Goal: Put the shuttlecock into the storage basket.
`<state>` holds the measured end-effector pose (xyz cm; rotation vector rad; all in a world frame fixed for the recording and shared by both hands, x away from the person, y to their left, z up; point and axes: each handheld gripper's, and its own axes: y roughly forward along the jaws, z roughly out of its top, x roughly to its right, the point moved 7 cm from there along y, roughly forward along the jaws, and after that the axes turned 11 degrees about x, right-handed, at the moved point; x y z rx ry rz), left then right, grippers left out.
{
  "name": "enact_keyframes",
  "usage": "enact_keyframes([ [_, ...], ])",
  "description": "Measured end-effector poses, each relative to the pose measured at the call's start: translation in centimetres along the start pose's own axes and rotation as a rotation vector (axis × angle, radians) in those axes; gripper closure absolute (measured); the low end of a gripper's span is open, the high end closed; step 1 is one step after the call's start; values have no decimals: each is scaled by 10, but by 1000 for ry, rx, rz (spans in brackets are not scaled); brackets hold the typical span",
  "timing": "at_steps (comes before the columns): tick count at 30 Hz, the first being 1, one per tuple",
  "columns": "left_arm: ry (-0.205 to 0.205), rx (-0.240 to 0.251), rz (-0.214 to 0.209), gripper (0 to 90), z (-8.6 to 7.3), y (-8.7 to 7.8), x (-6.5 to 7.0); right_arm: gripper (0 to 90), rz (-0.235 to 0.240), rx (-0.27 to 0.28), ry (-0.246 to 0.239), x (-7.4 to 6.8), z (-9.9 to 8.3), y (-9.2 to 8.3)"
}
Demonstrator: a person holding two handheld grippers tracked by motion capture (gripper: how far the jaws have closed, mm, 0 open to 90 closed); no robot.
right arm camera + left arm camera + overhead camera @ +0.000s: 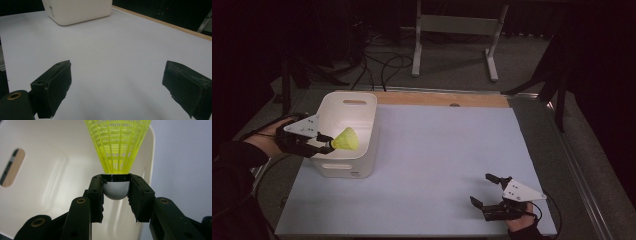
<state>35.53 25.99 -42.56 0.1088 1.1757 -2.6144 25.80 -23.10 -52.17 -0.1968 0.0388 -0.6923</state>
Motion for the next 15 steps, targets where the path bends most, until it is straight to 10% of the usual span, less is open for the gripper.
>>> enact_keyframes([
  [15, -29, -77, -21, 650, -9, 15, -3, 84, -3, 1, 1, 0, 0, -1],
])
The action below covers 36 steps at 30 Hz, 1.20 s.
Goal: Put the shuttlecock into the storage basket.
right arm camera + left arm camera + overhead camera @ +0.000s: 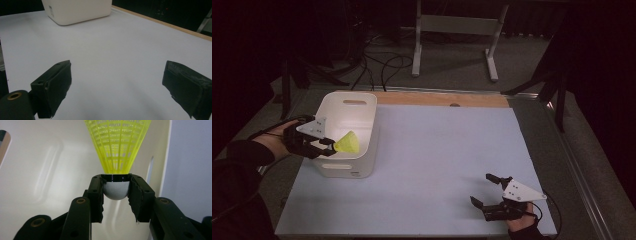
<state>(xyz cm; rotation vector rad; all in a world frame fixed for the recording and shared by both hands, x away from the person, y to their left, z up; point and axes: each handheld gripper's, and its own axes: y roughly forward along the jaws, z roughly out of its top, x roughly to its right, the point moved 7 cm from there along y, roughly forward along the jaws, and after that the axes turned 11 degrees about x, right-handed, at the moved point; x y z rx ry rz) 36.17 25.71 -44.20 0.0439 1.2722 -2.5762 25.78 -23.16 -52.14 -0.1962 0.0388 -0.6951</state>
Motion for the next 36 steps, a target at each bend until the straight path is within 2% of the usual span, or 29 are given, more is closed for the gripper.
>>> enact_keyframes([
  [6, -2, -44, 8, 647, -1, 6, -2, 84, -1, 1, 0, 0, 0, 0],
  [10, -15, -39, 24, 630, 0, 7, -4, 84, -2, -1, 1, 1, 0, 0],
  [12, -19, -37, 40, 588, 2, 4, -6, 84, -2, 0, 1, 1, 0, 0],
  [13, -20, -18, 44, 579, 4, 3, -6, 84, -2, -1, 1, 1, -1, 0],
  [15, -48, -13, 68, 510, 7, -1, -8, 84, -4, 0, 2, 1, -1, 0],
  [17, -51, -4, 92, 457, 10, -6, -10, 84, -5, -1, 1, 1, -1, 0],
  [21, -40, 74, 82, 426, 23, -15, -6, 84, -5, -2, 0, 1, 0, -1],
  [22, -31, 75, 96, 420, 25, -17, -5, 84, -5, -1, 1, 1, 0, -1],
  [24, -43, 99, 85, 400, 30, -19, -3, 84, -7, -4, 0, 1, -1, -1],
  [25, -35, 105, 90, 367, 32, -20, -3, 84, -6, -3, -1, 1, 0, -1],
  [26, -44, 113, 83, 330, 34, -20, -1, 84, -7, -2, 0, 1, 0, -1],
  [27, -63, 127, 68, 307, 37, -20, 1, 84, -7, -1, -1, 1, 0, -1],
  [28, -82, 127, 71, 263, 40, -19, 1, 84, -8, -1, 0, 1, 0, -1],
  [29, -110, 124, 66, 197, 42, -19, 2, 84, -8, -1, 0, 1, 0, -1],
  [30, -118, 131, 55, 150, 45, -19, 4, 84, -9, -1, 0, 1, 0, -1],
  [31, -122, 133, 71, 147, 48, -19, 4, 84, -8, -1, -1, 1, 0, -1],
  [32, -138, 129, 71, 127, 50, -18, 5, 84, -7, 0, 0, 1, 0, -1],
  [33, -151, 125, 49, 67, 53, -17, 6, 84, -6, 0, 0, 0, 0, -1],
  [36, -154, 113, 32, 0, 58, -13, 10, 84, -5, 0, -3, 1, 0, -1],
])
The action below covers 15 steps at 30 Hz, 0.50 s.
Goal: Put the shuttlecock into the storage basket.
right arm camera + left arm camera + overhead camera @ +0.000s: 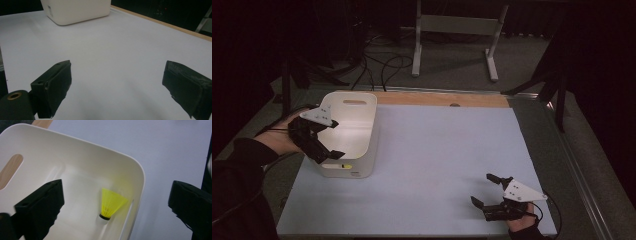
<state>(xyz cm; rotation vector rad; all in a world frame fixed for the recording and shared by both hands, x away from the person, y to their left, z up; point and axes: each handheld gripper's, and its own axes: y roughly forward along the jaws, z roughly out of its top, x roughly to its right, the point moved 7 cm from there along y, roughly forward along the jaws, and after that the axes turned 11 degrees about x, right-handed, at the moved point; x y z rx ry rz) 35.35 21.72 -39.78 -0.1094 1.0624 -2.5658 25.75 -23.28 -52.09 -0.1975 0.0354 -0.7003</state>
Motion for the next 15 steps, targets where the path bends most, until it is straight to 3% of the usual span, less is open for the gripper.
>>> enact_keyframes([
  [7, 9, 42, -25, 0, 10, 8, 10, 84, -1, 3, -2, 0, 0, 0],
  [15, 32, 45, -65, 0, 21, 20, 21, 84, -2, 3, -2, 0, 1, 0],
])
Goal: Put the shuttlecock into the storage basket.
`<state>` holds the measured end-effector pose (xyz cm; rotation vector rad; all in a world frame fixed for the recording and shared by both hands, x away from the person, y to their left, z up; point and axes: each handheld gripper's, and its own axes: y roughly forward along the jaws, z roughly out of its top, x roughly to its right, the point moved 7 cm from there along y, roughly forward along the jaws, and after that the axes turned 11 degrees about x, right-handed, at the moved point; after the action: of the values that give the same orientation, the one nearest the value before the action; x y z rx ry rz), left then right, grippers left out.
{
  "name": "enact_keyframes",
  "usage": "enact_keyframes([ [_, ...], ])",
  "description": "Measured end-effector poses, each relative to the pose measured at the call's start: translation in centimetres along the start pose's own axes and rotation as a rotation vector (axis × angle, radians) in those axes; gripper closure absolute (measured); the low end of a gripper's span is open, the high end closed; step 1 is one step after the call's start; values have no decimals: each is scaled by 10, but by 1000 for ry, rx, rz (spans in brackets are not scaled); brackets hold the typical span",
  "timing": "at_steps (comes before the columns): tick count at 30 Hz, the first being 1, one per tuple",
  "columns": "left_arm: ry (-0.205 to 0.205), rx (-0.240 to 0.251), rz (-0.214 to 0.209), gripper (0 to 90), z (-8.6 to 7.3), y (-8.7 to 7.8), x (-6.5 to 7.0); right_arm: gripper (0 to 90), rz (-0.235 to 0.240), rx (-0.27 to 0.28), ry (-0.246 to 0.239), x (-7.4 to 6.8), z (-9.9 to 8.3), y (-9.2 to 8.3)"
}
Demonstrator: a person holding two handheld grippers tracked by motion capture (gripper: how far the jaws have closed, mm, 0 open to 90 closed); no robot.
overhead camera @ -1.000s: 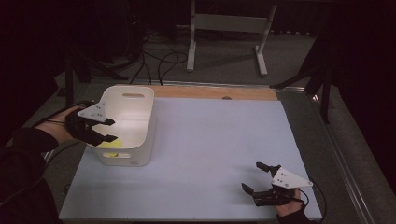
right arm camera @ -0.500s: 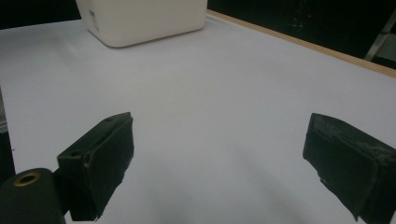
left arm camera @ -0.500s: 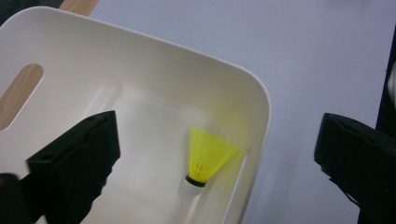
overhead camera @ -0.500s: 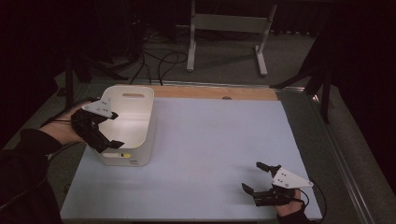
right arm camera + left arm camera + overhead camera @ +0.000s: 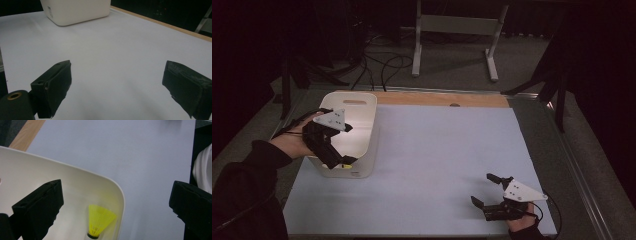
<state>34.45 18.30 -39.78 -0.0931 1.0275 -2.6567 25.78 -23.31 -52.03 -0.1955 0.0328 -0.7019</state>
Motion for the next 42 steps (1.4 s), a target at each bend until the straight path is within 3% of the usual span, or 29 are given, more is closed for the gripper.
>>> enact_keyframes([
  [19, 27, 71, -63, 0, 30, 32, 23, 84, 0, 1, 1, 0, 0, 0],
  [27, 43, 88, -119, 0, 38, 48, 38, 84, 0, 2, 4, 0, 0, 0],
  [42, 79, 58, -157, 0, 45, 84, 62, 84, -4, 5, -2, 1, 1, -1],
])
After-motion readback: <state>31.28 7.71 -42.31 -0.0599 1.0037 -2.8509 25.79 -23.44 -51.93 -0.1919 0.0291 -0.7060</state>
